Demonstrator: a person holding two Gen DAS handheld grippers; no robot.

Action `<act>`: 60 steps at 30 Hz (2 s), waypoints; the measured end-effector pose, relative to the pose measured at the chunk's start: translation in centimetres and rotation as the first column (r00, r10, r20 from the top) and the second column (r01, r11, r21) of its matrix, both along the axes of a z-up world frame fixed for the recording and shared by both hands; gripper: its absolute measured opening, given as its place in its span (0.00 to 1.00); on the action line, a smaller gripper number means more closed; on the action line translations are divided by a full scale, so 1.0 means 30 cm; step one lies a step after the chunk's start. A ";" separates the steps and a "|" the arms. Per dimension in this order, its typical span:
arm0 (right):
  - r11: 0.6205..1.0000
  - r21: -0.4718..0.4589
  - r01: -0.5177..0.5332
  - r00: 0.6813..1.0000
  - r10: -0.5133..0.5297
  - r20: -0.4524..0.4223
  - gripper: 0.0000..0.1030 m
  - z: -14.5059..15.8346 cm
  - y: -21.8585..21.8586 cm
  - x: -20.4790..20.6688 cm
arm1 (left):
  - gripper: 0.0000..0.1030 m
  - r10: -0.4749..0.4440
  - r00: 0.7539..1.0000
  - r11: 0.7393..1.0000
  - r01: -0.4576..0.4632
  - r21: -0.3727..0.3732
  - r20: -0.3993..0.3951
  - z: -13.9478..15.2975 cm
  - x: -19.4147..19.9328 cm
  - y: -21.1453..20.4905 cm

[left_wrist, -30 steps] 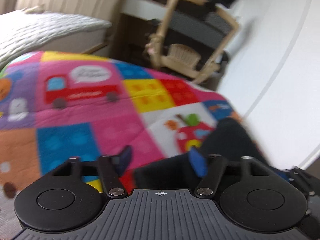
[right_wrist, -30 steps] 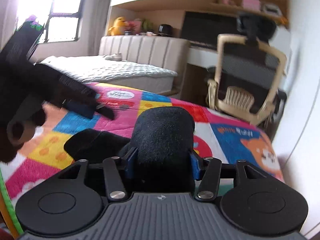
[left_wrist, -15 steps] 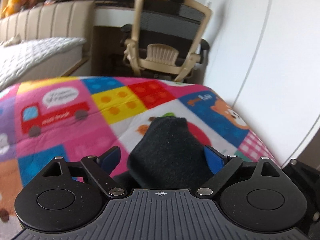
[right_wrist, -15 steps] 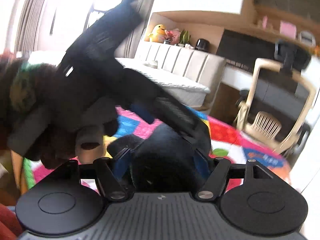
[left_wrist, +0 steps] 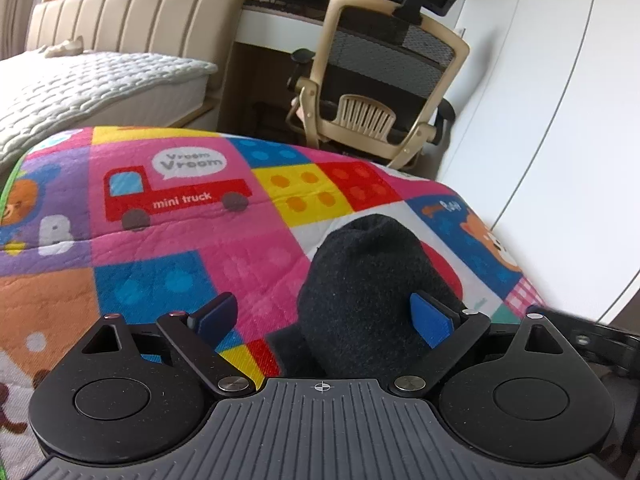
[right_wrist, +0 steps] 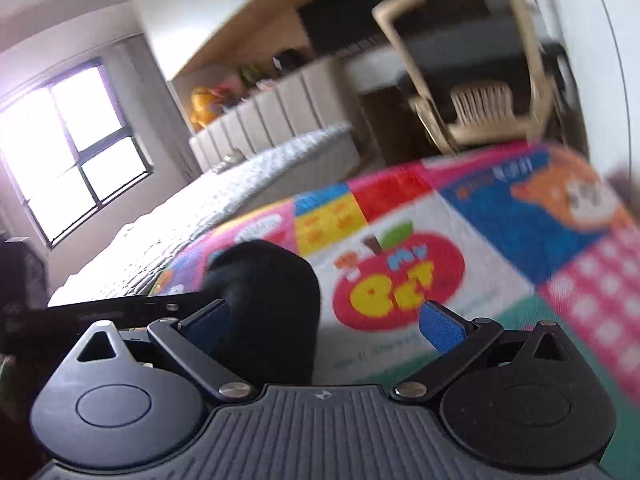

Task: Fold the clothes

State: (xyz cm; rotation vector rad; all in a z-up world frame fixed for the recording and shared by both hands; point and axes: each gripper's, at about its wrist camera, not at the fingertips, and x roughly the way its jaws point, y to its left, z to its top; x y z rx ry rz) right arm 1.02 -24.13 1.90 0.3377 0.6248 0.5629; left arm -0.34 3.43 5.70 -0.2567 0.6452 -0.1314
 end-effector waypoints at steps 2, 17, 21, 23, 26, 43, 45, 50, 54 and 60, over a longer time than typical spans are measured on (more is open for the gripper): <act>1.000 0.016 -0.023 0.999 0.024 -0.040 0.81 -0.021 0.012 0.014 | 0.94 0.002 1.000 1.000 -0.002 0.002 0.000 0.000 -0.006 0.006; 0.983 -0.070 -0.170 0.985 0.170 -0.013 0.78 -0.008 0.183 -0.019 | 0.95 0.100 0.995 0.986 -0.103 -0.128 -0.024 -0.025 -0.093 0.149; 0.982 -0.004 -0.189 0.981 0.188 -0.037 0.82 -0.013 0.180 -0.002 | 0.96 0.108 0.994 0.986 -0.112 -0.127 -0.036 -0.041 -0.091 0.165; 0.981 0.050 -0.189 0.978 0.193 -0.074 0.84 -0.029 0.173 0.019 | 0.96 0.109 0.993 0.985 -0.114 -0.132 -0.044 -0.052 -0.089 0.174; 0.966 0.175 -0.193 0.964 0.220 -0.152 0.87 -0.088 0.166 0.070 | 0.96 0.114 0.992 0.982 -0.121 -0.148 -0.057 -0.071 -0.086 0.188; 0.951 0.303 -0.057 0.988 0.097 -0.118 0.67 -0.091 -0.014 0.196 | 0.96 0.029 0.998 0.985 -0.039 -0.171 -0.058 -0.101 0.172 0.026; 0.962 0.271 -0.014 0.995 0.041 -0.094 0.67 -0.078 -0.060 0.209 | 0.96 0.013 0.999 0.989 -0.018 -0.149 -0.033 -0.102 0.216 -0.031; 0.980 0.189 0.063 0.997 -0.055 -0.047 0.72 -0.082 -0.117 0.227 | 0.99 -0.023 1.000 0.977 0.021 -0.211 -0.005 -0.150 0.272 -0.094; 0.985 0.159 0.073 0.997 -0.067 -0.044 0.82 -0.097 -0.086 0.218 | 1.00 -0.019 1.000 0.979 0.021 -0.205 0.011 -0.166 0.263 -0.093; 0.990 0.105 0.091 0.996 -0.090 -0.013 0.91 -0.081 -0.069 0.209 | 1.00 -0.010 1.000 0.983 0.015 -0.181 0.024 -0.167 0.247 -0.084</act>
